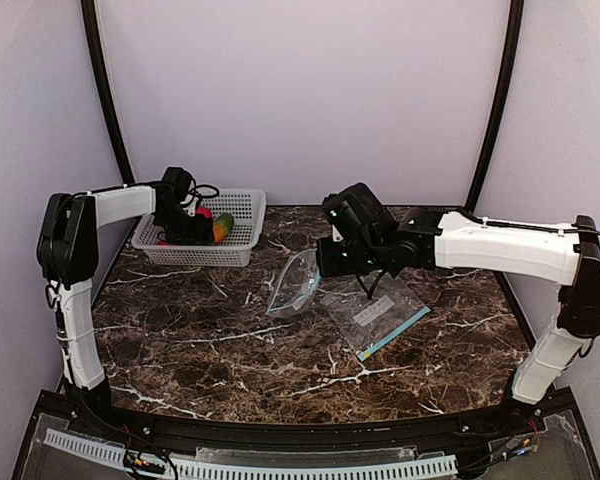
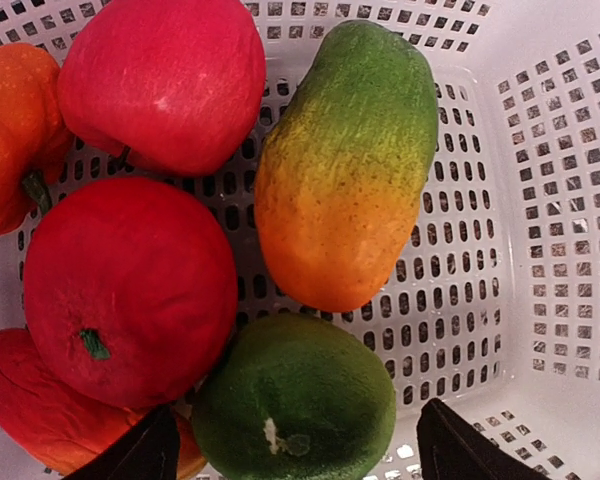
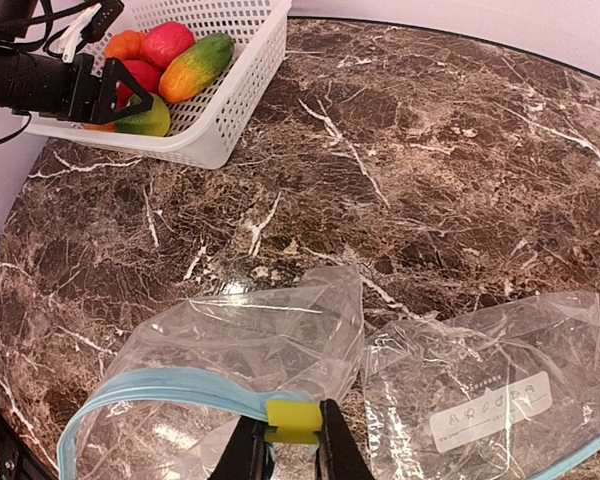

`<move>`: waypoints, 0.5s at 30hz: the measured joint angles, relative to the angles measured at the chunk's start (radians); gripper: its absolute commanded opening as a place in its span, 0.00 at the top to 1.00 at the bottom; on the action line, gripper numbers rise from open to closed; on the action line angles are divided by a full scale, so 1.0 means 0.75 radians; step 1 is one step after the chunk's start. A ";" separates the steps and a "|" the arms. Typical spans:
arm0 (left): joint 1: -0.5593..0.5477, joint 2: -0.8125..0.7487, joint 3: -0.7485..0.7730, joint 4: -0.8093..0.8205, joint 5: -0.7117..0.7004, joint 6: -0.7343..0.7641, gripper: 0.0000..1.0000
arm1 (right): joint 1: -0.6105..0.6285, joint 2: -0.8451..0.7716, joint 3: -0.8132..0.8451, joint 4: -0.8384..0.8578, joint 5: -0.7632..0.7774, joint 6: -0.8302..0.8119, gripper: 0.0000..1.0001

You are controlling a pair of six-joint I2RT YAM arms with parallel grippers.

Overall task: Place the food in the zip-top bag and seal the zipper
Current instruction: Pick up the fake fruit from the bin.

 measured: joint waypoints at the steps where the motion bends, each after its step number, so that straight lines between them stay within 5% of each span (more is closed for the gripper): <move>1: 0.002 0.012 0.006 0.001 0.002 0.005 0.17 | 0.000 0.007 0.004 0.000 -0.003 0.000 1.00; 15: 0.005 0.092 0.010 0.043 0.058 0.036 0.25 | 0.000 0.032 0.023 0.002 -0.029 0.000 1.00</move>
